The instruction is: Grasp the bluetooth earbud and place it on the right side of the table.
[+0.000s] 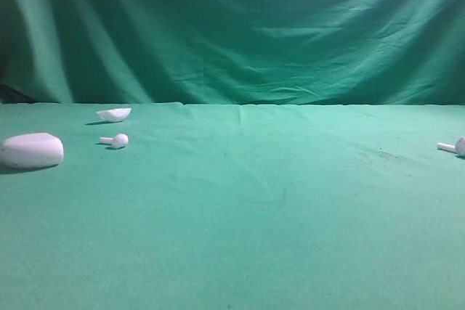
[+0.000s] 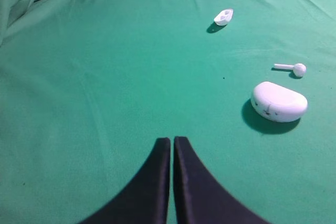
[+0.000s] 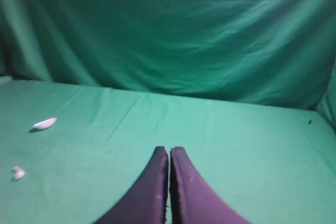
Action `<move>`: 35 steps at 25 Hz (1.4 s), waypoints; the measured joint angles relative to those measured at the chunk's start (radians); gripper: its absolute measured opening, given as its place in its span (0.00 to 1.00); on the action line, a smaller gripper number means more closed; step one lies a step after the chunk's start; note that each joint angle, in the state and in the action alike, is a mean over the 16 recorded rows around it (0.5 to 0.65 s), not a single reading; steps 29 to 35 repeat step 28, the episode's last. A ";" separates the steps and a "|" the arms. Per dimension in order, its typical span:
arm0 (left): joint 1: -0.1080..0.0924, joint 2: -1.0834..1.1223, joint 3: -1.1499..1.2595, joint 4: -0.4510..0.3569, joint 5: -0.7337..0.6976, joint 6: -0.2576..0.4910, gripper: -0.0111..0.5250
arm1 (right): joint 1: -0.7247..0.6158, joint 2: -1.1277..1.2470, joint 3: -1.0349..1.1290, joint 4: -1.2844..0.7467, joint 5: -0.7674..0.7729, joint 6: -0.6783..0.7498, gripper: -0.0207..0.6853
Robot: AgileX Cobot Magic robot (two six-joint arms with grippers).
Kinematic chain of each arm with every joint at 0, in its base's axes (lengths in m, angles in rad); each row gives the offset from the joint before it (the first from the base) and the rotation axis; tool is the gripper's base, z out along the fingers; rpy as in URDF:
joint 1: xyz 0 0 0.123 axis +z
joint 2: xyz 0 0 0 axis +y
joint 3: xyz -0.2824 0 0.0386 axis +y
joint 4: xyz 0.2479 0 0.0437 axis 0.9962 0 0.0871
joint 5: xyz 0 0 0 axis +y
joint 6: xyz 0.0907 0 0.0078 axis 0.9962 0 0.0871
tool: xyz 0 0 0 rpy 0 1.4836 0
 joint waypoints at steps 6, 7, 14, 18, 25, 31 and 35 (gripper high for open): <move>0.000 0.000 0.000 0.000 0.000 0.000 0.02 | -0.027 -0.050 0.241 -0.047 -0.215 0.041 0.03; 0.000 0.000 0.000 0.000 0.000 0.000 0.02 | -0.033 -0.058 0.282 -0.051 -0.244 0.051 0.03; 0.000 0.000 0.000 0.000 0.000 0.000 0.02 | -0.066 -0.086 0.484 -0.058 -0.339 0.119 0.03; 0.000 0.000 0.000 0.000 0.000 0.000 0.02 | -0.078 -0.086 0.530 -0.058 -0.340 0.146 0.03; 0.000 0.000 0.000 0.000 0.000 0.000 0.02 | -0.083 -0.086 0.540 -0.059 -0.322 0.157 0.03; 0.000 0.000 0.000 0.000 0.000 0.000 0.02 | -0.083 -0.086 0.540 -0.059 -0.320 0.158 0.03; 0.000 0.000 0.000 0.000 0.000 0.000 0.02 | -0.083 -0.086 0.540 -0.059 -0.320 0.158 0.03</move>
